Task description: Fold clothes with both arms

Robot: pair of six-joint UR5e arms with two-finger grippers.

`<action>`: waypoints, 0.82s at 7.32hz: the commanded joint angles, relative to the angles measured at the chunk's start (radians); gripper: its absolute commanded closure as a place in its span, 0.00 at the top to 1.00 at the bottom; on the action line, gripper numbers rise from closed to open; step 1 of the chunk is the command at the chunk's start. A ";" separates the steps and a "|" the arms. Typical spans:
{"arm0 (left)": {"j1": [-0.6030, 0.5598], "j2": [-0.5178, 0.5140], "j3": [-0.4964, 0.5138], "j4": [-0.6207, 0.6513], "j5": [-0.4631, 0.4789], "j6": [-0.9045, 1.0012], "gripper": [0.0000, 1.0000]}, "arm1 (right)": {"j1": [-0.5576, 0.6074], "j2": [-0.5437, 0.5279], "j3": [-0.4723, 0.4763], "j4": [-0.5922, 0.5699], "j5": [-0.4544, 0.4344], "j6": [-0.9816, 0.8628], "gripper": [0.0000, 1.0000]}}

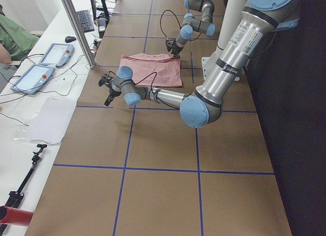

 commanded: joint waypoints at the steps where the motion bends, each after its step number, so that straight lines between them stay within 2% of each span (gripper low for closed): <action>1: 0.000 0.000 0.000 0.000 0.000 0.002 1.00 | 0.001 0.001 0.004 0.001 -0.003 0.013 0.04; 2: 0.000 0.000 0.000 0.000 0.000 0.000 1.00 | 0.001 -0.001 0.003 0.002 -0.003 0.014 0.00; 4: 0.000 0.000 0.000 0.000 0.000 0.000 1.00 | 0.010 -0.013 0.006 0.004 -0.004 0.014 0.00; 5: 0.000 0.000 0.000 0.000 -0.002 0.000 1.00 | 0.012 -0.052 0.036 0.010 -0.004 0.014 0.00; 6: 0.000 0.000 0.000 0.000 0.000 0.000 1.00 | 0.010 -0.112 0.100 0.010 -0.004 0.014 0.05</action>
